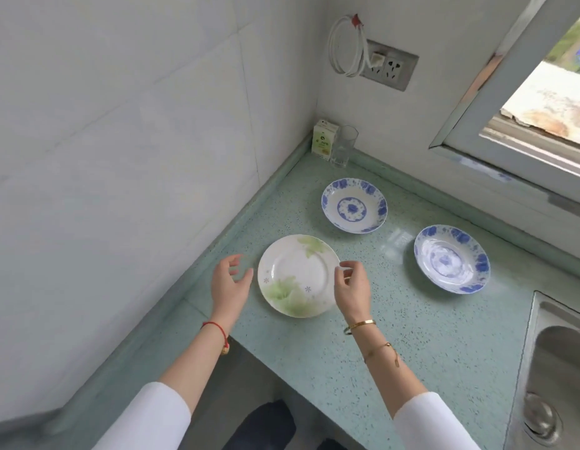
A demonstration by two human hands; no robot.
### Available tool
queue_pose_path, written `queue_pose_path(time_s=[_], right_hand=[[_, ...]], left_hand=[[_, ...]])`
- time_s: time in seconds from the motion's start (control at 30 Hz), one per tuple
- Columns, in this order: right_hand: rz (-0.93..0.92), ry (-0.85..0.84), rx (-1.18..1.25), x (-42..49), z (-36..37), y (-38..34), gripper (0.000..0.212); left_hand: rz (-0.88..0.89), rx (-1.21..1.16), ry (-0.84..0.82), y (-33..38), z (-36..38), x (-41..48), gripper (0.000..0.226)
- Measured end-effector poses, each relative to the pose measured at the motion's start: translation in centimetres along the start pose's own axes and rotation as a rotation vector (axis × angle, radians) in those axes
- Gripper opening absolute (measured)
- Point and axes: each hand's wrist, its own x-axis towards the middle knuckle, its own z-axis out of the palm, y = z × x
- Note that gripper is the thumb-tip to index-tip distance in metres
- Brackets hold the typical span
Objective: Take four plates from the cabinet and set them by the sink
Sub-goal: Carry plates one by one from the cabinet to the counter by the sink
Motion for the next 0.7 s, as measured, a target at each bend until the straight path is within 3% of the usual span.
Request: queue_pose_path(time_s=[0.1, 0.23, 0.47, 0.7], right_hand=[[-0.075, -0.179, 0.25, -2.2, -1.0, -3.0, 0.02], [-0.182, -0.462, 0.394, -6.9, -1.7, -5.0, 0.022], [-0.335, -0.837, 0.347, -18.6, -2.0, -4.0, 0.024], [-0.459, -1.213, 0.221, -33.8, -1.3, -2.5, 0.023]], left_hand=[[0.041, -0.139, 0.103, 1.4, -2.8, -3.7, 0.027], [0.077, -0.308, 0.222, 1.7, -6.5, -11.2, 0.025], [0.015, -0.595, 0.486, -1.8, -11.1, -27.7, 0.026], [-0.013, -0.669, 0.839, -6.2, -15.9, -44.9, 0.041]])
